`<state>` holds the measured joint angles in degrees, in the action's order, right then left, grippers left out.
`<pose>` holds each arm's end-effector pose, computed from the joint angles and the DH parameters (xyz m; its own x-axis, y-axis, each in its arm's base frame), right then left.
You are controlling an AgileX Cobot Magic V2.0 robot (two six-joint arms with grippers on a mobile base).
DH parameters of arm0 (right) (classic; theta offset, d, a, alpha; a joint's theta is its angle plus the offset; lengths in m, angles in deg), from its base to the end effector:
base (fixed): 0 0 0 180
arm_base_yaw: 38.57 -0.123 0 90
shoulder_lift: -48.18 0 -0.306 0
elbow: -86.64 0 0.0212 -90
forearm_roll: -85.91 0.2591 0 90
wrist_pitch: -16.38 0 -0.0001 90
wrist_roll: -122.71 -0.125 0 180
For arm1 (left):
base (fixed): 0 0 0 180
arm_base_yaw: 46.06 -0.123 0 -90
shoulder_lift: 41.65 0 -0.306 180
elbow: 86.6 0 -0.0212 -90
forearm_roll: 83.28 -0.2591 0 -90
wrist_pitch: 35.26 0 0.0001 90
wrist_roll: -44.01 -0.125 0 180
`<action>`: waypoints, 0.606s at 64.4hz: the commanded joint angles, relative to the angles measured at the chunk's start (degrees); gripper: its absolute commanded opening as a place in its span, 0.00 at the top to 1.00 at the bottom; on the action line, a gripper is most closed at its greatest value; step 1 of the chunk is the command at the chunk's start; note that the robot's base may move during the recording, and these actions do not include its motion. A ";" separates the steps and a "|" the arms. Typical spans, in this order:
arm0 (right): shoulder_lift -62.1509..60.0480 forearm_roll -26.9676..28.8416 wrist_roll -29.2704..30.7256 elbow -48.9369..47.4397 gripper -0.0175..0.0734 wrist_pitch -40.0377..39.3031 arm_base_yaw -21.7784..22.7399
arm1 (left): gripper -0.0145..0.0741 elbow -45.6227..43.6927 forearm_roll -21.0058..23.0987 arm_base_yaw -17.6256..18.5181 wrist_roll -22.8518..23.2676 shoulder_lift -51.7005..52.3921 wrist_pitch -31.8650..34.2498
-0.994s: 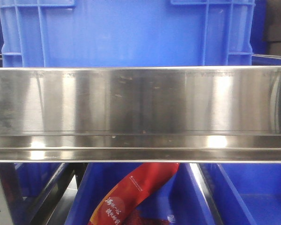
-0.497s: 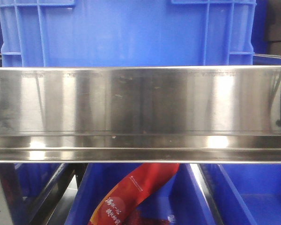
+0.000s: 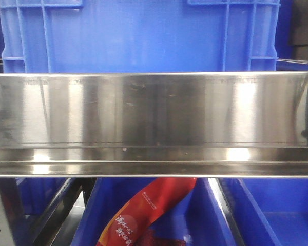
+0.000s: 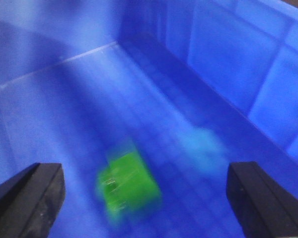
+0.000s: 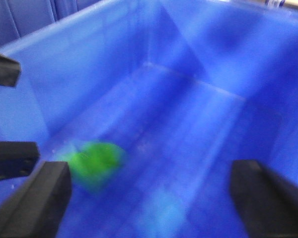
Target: Grab block from conveyor and place in blue bin
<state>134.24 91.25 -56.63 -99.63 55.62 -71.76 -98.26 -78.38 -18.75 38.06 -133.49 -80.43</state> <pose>0.2800 0.1920 0.4347 -0.4396 -0.2151 -0.8721 -0.5639 0.8218 0.0816 0.3194 -0.1734 0.4218 -0.4905 0.3021 -0.8174 0.5237 0.8519 0.0006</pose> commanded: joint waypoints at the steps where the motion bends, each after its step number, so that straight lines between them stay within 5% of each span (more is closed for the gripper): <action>1: -2.95 -0.26 0.39 -0.52 0.62 0.33 -0.03 | 0.31 -0.47 0.43 0.42 -0.01 3.07 -0.32; 9: -7.40 -0.26 0.39 0.68 0.98 0.13 -0.03 | 0.63 -0.47 0.43 0.42 -0.01 7.58 -2.02; 17: -13.33 -0.26 0.39 5.34 0.99 -3.11 -0.03 | 0.96 0.07 0.14 0.42 -0.01 11.92 -4.05; 39: -33.60 -2.63 0.39 29.62 0.99 -16.06 -0.03 | 0.96 21.10 0.01 0.42 1.72 29.66 7.21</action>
<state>105.13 89.39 -56.55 -75.22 43.17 -71.76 -83.26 -78.38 -18.75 38.89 -109.02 -78.26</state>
